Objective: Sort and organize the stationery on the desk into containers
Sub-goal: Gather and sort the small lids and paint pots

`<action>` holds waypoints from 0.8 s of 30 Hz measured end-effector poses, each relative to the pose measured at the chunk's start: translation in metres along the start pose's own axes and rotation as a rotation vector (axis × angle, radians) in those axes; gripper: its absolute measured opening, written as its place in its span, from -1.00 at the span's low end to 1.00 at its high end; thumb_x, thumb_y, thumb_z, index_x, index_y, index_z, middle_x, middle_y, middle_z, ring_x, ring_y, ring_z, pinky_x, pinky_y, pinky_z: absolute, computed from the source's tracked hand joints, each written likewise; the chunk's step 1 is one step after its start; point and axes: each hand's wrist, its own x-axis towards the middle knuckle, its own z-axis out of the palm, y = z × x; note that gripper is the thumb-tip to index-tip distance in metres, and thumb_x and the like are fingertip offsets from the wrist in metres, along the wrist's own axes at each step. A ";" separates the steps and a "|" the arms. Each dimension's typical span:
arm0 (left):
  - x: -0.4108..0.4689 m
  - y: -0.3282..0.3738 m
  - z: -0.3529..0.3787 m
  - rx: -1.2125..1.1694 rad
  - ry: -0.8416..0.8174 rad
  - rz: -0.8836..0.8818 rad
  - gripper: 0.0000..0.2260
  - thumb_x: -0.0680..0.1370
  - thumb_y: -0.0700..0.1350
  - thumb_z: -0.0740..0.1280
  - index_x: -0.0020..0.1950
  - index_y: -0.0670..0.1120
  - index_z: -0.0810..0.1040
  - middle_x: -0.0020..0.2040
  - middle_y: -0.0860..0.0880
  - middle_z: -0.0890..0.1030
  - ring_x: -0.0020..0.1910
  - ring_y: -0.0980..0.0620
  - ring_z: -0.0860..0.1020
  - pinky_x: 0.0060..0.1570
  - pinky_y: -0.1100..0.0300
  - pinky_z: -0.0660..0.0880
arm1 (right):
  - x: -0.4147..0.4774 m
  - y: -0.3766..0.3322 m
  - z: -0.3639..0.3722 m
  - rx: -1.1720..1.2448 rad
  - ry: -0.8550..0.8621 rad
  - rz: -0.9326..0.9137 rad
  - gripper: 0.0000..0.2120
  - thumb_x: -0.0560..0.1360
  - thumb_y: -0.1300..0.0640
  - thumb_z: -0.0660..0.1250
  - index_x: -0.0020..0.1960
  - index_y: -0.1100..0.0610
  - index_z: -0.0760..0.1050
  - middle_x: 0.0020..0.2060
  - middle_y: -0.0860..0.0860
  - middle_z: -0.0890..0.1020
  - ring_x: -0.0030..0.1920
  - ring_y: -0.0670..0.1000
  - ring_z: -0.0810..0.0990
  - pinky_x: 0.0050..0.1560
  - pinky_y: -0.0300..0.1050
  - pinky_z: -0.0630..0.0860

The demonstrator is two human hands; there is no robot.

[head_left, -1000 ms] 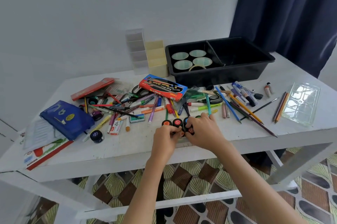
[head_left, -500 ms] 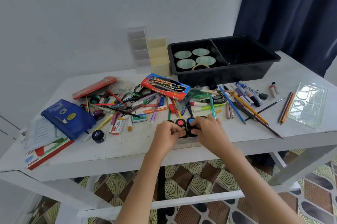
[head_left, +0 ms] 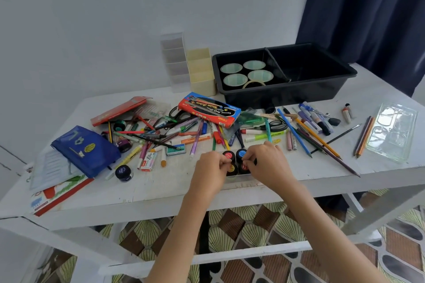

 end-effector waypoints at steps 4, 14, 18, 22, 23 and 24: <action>0.011 0.016 -0.007 0.017 0.232 0.078 -0.84 0.56 -0.12 0.30 0.08 -0.09 0.64 -0.05 0.00 0.64 -0.14 0.13 0.54 -0.18 0.36 0.44 | 0.003 0.002 0.001 0.182 0.079 0.021 -0.92 0.48 0.14 0.33 -0.07 0.07 0.60 -0.15 -0.04 0.61 -0.04 0.01 0.51 0.02 -0.04 0.47; 0.065 0.044 0.011 -0.120 0.187 0.104 -0.83 0.56 -0.12 0.30 0.09 -0.10 0.62 -0.06 0.01 0.64 -0.12 0.14 0.56 -0.08 0.27 0.53 | 0.065 0.047 -0.018 0.312 0.220 0.267 -0.87 0.52 0.17 0.28 0.02 0.10 0.58 -0.12 -0.02 0.62 -0.13 -0.03 0.57 -0.18 -0.15 0.49; 0.082 0.044 0.020 -0.155 0.189 0.102 -0.84 0.56 -0.11 0.30 0.07 -0.10 0.63 -0.09 0.04 0.65 -0.13 0.18 0.56 -0.11 0.34 0.52 | 0.098 0.070 -0.018 0.248 0.294 0.363 -0.80 0.53 0.15 0.26 0.12 0.14 0.56 0.04 0.08 0.59 0.11 0.10 0.49 0.08 0.01 0.46; 0.100 0.040 0.023 -0.195 0.216 0.061 -0.86 0.56 -0.12 0.30 0.03 -0.08 0.63 -0.13 0.06 0.63 -0.14 0.17 0.56 -0.13 0.36 0.48 | 0.130 0.084 -0.017 0.098 0.259 0.450 -0.68 0.55 0.03 0.25 0.25 0.13 0.48 0.20 0.13 0.49 0.27 0.18 0.33 0.24 0.09 0.27; 0.103 0.038 0.024 -0.200 0.218 0.050 -0.86 0.56 -0.12 0.30 0.03 -0.08 0.64 -0.14 0.06 0.63 -0.15 0.16 0.56 -0.13 0.35 0.47 | 0.137 0.087 -0.016 0.049 0.231 0.472 -0.66 0.55 -0.02 0.25 0.24 0.14 0.49 0.22 0.15 0.48 0.29 0.20 0.31 0.27 0.12 0.25; 0.107 0.037 0.024 -0.203 0.217 0.042 -0.86 0.56 -0.12 0.30 0.02 -0.08 0.64 -0.15 0.06 0.63 -0.16 0.17 0.56 -0.15 0.36 0.46 | 0.143 0.089 -0.014 0.004 0.189 0.494 -0.65 0.54 -0.06 0.24 0.20 0.15 0.50 0.23 0.16 0.47 0.31 0.22 0.29 0.28 0.14 0.24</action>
